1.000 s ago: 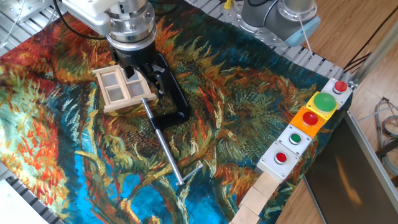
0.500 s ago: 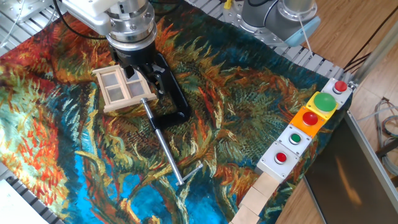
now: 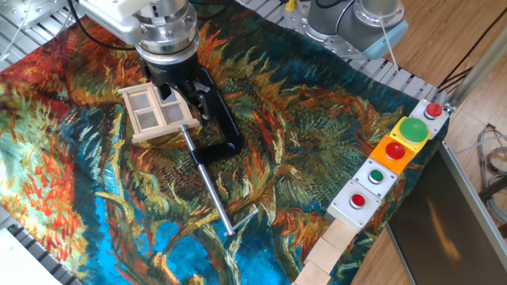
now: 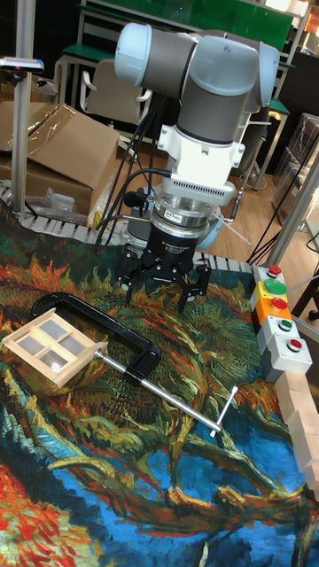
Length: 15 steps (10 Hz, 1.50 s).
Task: Open a sliding window
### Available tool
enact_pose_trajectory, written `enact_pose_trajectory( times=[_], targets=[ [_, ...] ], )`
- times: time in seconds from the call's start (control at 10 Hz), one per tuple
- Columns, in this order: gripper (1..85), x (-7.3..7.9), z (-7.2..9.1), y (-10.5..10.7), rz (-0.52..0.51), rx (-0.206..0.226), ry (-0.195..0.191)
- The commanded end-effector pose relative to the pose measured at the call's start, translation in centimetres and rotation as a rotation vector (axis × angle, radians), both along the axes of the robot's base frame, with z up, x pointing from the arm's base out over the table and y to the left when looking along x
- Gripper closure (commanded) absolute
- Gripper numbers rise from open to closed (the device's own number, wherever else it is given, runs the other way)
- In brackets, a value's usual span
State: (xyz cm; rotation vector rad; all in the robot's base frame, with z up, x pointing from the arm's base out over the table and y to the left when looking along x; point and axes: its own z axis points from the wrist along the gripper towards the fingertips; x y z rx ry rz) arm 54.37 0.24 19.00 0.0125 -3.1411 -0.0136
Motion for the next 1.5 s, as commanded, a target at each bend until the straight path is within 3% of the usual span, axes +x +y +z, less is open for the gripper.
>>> enact_pose_trajectory(
  times=[0.0, 0.1, 0.4, 0.8, 1.0, 1.1, 1.2, 1.4],
  targets=[
    [1.7, 3.8, 0.3, 1.3, 0.271, 0.022, -0.155],
    [31.0, 3.5, 0.2, 0.6, 0.293, -0.004, -0.140],
    [35.7, 3.6, 0.3, 0.8, 0.287, 0.002, -0.145],
    [50.0, 3.9, 0.3, 0.7, 0.267, -0.001, -0.155],
    [64.0, 4.1, 0.3, 0.8, 0.245, 0.001, -0.163],
    [79.0, 4.2, 0.4, 0.6, 0.229, -0.005, -0.167],
    [84.3, 4.3, 0.4, 0.6, 0.230, -0.005, -0.171],
    [84.3, 3.6, 0.2, 0.1, 0.261, -0.025, -0.140]
  ],
)
